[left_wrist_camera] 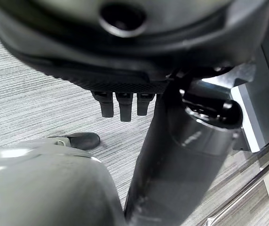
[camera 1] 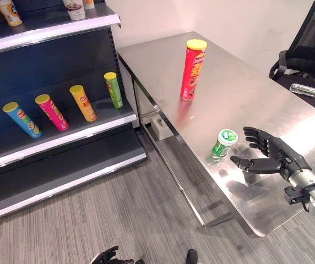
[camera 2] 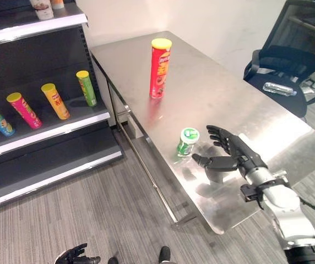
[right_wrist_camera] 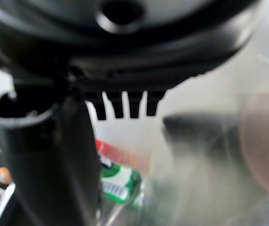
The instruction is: Put the goods on the table back onto the shelves and tidy them up.
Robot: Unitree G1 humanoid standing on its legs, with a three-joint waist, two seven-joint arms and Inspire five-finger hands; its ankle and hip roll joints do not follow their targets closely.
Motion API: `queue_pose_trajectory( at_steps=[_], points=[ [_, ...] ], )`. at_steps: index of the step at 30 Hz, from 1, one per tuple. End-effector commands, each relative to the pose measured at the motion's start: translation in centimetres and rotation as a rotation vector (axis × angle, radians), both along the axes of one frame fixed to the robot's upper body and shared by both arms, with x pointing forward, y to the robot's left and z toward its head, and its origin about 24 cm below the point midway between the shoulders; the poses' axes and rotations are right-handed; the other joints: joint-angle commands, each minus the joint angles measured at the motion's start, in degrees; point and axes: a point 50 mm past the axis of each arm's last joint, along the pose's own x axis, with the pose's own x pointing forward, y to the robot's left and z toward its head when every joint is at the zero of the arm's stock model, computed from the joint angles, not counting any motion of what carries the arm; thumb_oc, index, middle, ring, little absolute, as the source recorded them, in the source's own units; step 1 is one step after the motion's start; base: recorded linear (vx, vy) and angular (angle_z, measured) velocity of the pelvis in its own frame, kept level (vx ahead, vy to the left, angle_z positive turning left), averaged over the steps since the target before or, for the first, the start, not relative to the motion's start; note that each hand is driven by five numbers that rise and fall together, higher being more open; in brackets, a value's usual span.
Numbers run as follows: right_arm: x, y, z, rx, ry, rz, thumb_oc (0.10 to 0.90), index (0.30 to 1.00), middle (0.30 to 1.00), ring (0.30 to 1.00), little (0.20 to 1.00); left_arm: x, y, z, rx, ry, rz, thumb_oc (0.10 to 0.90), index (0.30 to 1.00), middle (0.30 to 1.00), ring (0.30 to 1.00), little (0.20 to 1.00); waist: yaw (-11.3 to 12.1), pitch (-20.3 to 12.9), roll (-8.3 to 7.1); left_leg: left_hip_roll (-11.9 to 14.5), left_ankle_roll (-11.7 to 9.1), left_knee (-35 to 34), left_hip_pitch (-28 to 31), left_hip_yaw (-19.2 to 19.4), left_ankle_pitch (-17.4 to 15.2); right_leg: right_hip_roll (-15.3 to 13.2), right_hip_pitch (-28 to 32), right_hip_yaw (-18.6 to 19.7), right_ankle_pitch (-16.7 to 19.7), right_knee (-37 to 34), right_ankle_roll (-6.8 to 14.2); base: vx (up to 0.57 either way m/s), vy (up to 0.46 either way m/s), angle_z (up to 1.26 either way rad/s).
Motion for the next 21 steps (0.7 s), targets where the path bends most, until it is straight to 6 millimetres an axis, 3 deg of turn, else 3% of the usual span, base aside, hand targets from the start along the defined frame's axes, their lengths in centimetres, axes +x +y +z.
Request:
queue_pose_trajectory(
  at_steps=[1,2,16,17,18,19,21],
  points=[
    [1.5,0.6,5.6,-0.062,-0.239,0.034,0.8,0.9,0.9,0.9,0.9,1.9,0.8,0.5,0.028,-0.05,-0.056,0.8,0.9,0.9,0.9,0.9,1.8,-1.3,-1.74,-1.0,-0.9,0.2,-1.8,1.1,0.7,0.1,4.5,-2.6,-6.3,0.8,2.4,0.02,-0.026,0.11],
    [2.3,1.1,5.3,-0.08,-0.247,0.028,0.8,0.9,0.9,0.9,0.9,1.7,0.7,0.4,0.033,-0.038,-0.057,0.8,0.9,0.9,0.9,0.9,2.8,-1.3,-1.7,-0.9,-1.1,0.2,-2.0,0.2,1.0,0.2,4.9,-3.4,-6.6,0.8,2.1,0.02,-0.027,0.16],
    [3.5,1.7,5.1,-0.136,-0.236,0.02,0.8,0.9,0.9,0.9,0.9,1.5,0.9,0.3,0.042,-0.026,-0.037,0.8,0.9,0.9,0.9,0.9,3.9,-1.4,-2.31,-1.1,-1.2,0.2,-2.4,-1.9,1.1,0.3,5.9,-5.5,-7.3,0.8,1.9,0.01,-0.005,0.13],
    [3.5,1.7,5.1,-0.136,-0.236,0.02,0.776,0.865,0.865,0.865,0.865,1.5,0.9,0.3,0.042,-0.026,-0.037,0.8,0.9,0.9,0.9,0.9,3.9,-1.4,-2.31,-1.1,-1.2,0.2,-2.4,-2.0,1.1,0.3,5.9,-5.5,-7.3,0.8,1.9,0.01,0.001,0.16],
    [3.5,1.7,5.1,-0.163,-0.222,0.031,0.54,0.509,0.509,0.509,0.509,1.5,0.9,0.3,0.042,-0.024,-0.037,0.8,0.9,0.9,0.9,0.9,4.1,-1.4,-2.45,-1.1,-1.3,0.2,-2.4,-2.2,1.2,0.3,6.1,-5.8,-7.3,0.8,1.9,0.01,0.002,0.13],
    [3.4,1.6,5.2,-0.178,-0.217,0.032,0.4,0.3,0.3,0.3,0.3,1.5,0.9,0.3,0.044,-0.024,-0.037,0.8,0.9,0.9,0.9,0.9,4.1,-1.3,-2.49,-1.2,-1.3,0.2,-2.4,-2.3,1.2,0.3,6.1,-5.9,-7.3,0.8,1.9,0.01,0.003,0.09],
    [3.3,1.5,5.2,-0.199,-0.205,0.04,0.4,0.3,0.3,0.3,0.3,1.4,1.0,0.3,0.044,-0.023,-0.036,0.8,0.9,0.9,0.9,0.9,4.1,-1.3,-2.57,-1.2,-1.3,0.2,-2.5,-2.5,1.2,0.3,6.1,-6.1,-7.3,0.8,1.9,0.0,0.004,0.11]
  ],
)
